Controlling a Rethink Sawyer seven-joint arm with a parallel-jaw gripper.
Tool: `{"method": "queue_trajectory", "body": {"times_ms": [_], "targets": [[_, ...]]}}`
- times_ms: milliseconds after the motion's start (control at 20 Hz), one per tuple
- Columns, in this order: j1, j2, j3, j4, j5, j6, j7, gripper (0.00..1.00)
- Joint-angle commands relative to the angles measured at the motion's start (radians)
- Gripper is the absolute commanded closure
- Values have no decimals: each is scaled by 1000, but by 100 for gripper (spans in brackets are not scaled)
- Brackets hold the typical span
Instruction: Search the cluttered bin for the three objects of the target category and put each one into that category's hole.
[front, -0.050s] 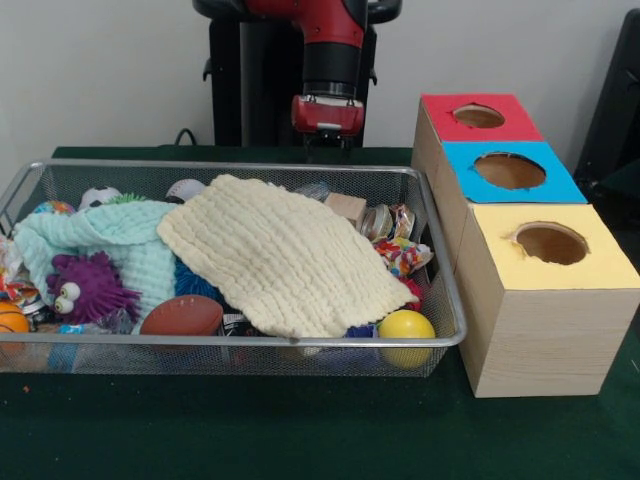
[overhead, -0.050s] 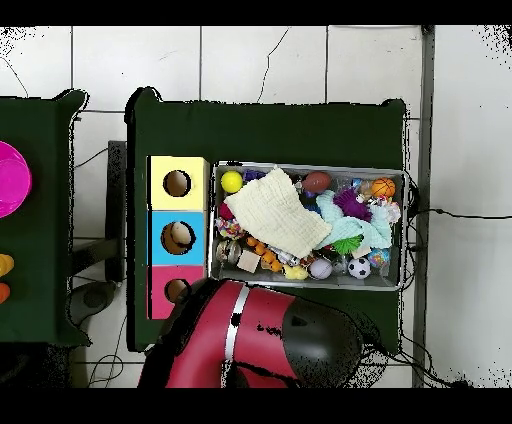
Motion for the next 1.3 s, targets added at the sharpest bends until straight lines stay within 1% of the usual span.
{"method": "queue_trajectory", "body": {"times_ms": [50, 550, 700, 1300], "targets": [[-13, 41, 104, -153, 82, -103, 257, 0], [-20, 69, 105, -146, 96, -208, 262, 0], [-21, 72, 105, -143, 102, -220, 261, 0], [-30, 73, 105, -173, 92, -175, 244, 0]]}}
